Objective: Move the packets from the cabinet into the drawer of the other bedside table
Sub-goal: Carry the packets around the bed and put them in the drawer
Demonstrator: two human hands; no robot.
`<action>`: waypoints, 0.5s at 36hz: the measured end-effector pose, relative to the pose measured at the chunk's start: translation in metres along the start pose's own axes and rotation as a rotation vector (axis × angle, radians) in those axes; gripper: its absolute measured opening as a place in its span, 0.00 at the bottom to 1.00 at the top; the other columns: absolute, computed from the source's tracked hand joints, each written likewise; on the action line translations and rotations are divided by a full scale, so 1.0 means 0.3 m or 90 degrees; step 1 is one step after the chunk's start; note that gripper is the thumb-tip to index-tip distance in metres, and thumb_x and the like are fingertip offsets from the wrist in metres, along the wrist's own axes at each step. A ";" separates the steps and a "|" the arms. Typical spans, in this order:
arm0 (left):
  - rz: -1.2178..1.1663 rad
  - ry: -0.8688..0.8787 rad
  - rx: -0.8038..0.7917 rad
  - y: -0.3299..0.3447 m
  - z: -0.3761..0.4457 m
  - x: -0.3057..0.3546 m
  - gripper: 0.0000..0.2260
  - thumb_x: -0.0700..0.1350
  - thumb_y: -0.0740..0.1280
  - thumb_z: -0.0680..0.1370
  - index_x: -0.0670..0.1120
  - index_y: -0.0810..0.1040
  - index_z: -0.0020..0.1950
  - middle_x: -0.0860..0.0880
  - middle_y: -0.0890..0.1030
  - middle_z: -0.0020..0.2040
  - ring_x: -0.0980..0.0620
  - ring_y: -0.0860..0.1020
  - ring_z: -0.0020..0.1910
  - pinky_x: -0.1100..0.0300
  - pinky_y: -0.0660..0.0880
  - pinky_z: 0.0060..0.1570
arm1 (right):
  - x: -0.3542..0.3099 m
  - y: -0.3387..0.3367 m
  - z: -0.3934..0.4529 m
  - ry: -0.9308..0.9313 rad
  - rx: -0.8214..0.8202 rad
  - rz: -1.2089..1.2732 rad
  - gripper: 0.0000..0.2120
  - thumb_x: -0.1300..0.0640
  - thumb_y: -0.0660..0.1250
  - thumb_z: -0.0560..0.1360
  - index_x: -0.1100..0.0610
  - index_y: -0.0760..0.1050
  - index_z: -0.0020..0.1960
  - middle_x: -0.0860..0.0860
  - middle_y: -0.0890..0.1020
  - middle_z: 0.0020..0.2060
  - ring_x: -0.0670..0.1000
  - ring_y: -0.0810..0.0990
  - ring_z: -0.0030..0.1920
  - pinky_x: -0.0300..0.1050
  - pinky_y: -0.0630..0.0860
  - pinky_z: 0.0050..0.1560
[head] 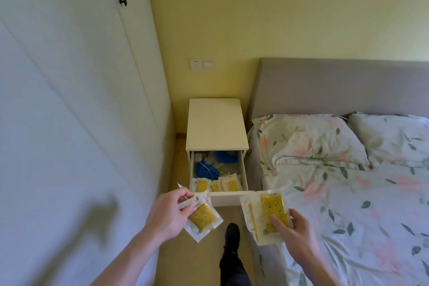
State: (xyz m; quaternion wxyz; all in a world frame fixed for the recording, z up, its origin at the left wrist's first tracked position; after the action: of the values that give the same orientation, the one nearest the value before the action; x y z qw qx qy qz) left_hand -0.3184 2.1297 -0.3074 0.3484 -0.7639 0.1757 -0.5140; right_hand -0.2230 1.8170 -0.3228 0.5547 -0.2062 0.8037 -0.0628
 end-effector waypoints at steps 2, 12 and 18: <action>0.008 -0.019 -0.005 0.003 0.104 -0.013 0.06 0.55 0.74 0.76 0.58 0.78 0.46 0.62 0.82 0.41 0.60 0.80 0.42 0.71 0.71 0.33 | -0.001 0.033 0.147 0.028 -0.015 0.003 0.05 0.57 0.72 0.78 0.57 0.81 0.52 0.52 0.87 0.43 0.46 0.84 0.39 0.30 0.74 0.30; 0.026 -0.161 -0.036 -0.006 0.510 -0.055 0.06 0.51 0.74 0.76 0.59 0.78 0.43 0.60 0.82 0.40 0.60 0.79 0.40 0.72 0.67 0.31 | 0.007 0.188 0.802 0.186 -0.083 -0.121 0.09 0.55 0.70 0.79 0.55 0.77 0.58 0.50 0.85 0.47 0.48 0.83 0.40 0.39 0.75 0.31; 0.004 -0.216 -0.034 0.038 0.687 -0.161 0.06 0.52 0.75 0.75 0.60 0.79 0.43 0.62 0.81 0.38 0.62 0.78 0.37 0.70 0.68 0.32 | 0.093 0.291 1.101 0.218 -0.130 -0.299 0.12 0.49 0.70 0.78 0.50 0.76 0.60 0.49 0.84 0.48 0.51 0.83 0.46 0.50 0.81 0.50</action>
State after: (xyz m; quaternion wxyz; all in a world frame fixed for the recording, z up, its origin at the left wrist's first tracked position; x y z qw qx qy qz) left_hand -0.1501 2.2244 -0.3946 0.3541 -0.8481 0.1300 -0.3720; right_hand 0.0489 1.9273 -0.5002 0.3577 -0.4272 0.8181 -0.1422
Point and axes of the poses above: each hand's wrist, its own z-axis towards the middle knuckle, its own y-axis out of the palm, x = y × z, the point moved 3 cm from there along z, towards the middle knuckle
